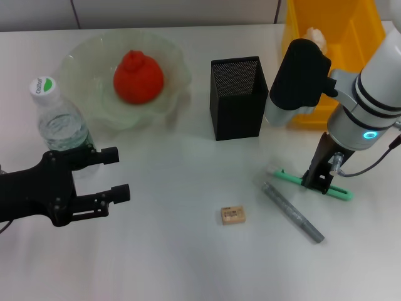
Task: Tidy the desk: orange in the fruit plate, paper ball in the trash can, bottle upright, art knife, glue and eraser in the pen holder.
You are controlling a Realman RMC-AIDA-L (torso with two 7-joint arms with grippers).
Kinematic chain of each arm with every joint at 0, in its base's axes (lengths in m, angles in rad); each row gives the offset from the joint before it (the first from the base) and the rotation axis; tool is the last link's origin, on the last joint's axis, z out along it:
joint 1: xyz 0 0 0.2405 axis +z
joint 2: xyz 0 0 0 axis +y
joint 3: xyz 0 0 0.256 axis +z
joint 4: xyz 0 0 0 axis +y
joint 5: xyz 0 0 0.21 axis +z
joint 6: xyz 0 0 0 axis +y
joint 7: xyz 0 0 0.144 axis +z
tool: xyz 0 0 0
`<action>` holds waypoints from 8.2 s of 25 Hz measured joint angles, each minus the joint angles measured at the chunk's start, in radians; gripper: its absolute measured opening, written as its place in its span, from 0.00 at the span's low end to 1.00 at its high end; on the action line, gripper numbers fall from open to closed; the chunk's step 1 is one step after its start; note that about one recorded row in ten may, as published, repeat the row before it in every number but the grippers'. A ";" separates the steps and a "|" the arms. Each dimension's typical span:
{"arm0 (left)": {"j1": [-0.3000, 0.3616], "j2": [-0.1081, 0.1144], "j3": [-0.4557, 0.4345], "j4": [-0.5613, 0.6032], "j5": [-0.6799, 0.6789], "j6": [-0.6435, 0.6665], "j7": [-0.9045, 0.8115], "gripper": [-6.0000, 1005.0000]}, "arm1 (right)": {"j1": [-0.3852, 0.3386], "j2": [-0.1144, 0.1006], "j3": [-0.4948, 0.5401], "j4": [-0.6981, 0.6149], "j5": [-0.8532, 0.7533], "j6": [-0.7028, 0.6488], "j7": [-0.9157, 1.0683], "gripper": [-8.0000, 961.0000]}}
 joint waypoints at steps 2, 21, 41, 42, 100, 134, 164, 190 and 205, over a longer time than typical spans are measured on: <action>-0.002 0.000 0.000 0.000 0.000 -0.002 0.000 0.77 | 0.001 0.000 0.003 0.008 0.000 0.004 -0.006 0.13; -0.002 0.000 -0.002 0.000 0.000 -0.008 0.000 0.77 | -0.004 -0.003 0.037 -0.041 -0.008 -0.007 -0.014 0.09; -0.002 -0.003 -0.002 0.000 0.000 -0.020 0.000 0.77 | 0.008 0.002 0.008 0.024 0.008 0.043 -0.025 0.32; -0.002 -0.003 -0.002 0.000 0.000 -0.020 0.000 0.77 | 0.008 0.002 0.006 0.028 0.010 0.045 -0.025 0.32; 0.023 -0.012 0.000 -0.001 0.002 0.023 0.008 0.77 | -0.193 -0.028 0.590 -0.406 0.524 -0.269 -0.283 0.74; 0.024 -0.013 0.003 -0.002 0.002 0.038 0.003 0.77 | 0.072 0.005 -0.241 -0.011 0.319 0.107 -0.101 0.48; 0.043 -0.010 0.000 -0.002 0.002 0.038 0.009 0.77 | -0.110 0.000 0.199 -0.376 0.313 0.183 -0.096 0.31; 0.043 -0.006 -0.002 -0.001 0.001 0.028 0.010 0.77 | -0.037 -0.001 0.185 -0.354 0.106 -0.182 0.022 0.60; 0.036 -0.006 0.006 0.004 0.001 0.024 0.004 0.77 | -0.066 0.004 0.007 -0.108 0.184 0.020 0.060 0.50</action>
